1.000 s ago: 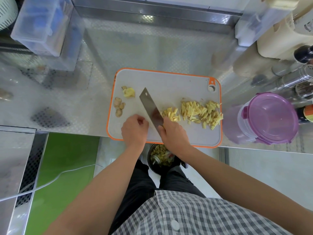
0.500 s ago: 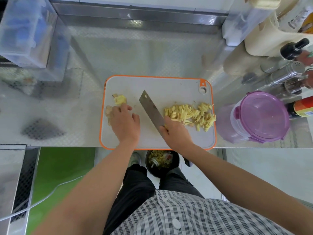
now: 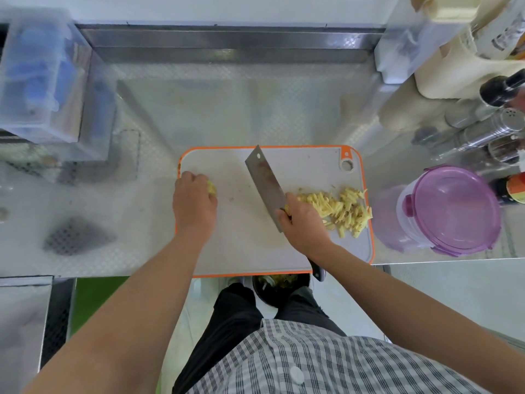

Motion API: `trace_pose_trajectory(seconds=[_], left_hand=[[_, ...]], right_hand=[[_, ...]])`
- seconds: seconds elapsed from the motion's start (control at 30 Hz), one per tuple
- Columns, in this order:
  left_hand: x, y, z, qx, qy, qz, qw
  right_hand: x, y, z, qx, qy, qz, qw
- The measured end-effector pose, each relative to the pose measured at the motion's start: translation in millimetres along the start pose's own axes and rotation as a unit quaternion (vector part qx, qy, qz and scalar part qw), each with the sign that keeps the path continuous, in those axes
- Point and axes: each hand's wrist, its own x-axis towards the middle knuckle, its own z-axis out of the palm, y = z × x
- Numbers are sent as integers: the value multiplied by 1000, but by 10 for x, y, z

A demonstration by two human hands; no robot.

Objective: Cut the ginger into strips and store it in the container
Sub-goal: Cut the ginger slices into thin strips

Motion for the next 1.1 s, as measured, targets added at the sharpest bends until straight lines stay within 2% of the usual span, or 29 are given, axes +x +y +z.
trace_pose_trajectory(seconds=[0.2,0.4,0.57,0.83,1.1], left_hand=[[-21,-44,-39,-28,7,35,999],[-30,-41,-38,-81,29,9,996],[-42,-34,-38,-127,16,-50,990],[-121,38,-32,-145,5,-10,989],[-173,-7,-26,-171,-1,-28,985]], right_hand=[[27,-2,20,-7,-12,-13,1000],[23,19,34,3,-13,-13,1000],[5,30,16,13,-20,-16,1000],[-62,41,35,22,-8,-9,1000],[-85,18,71,25,-9,-8,1000]])
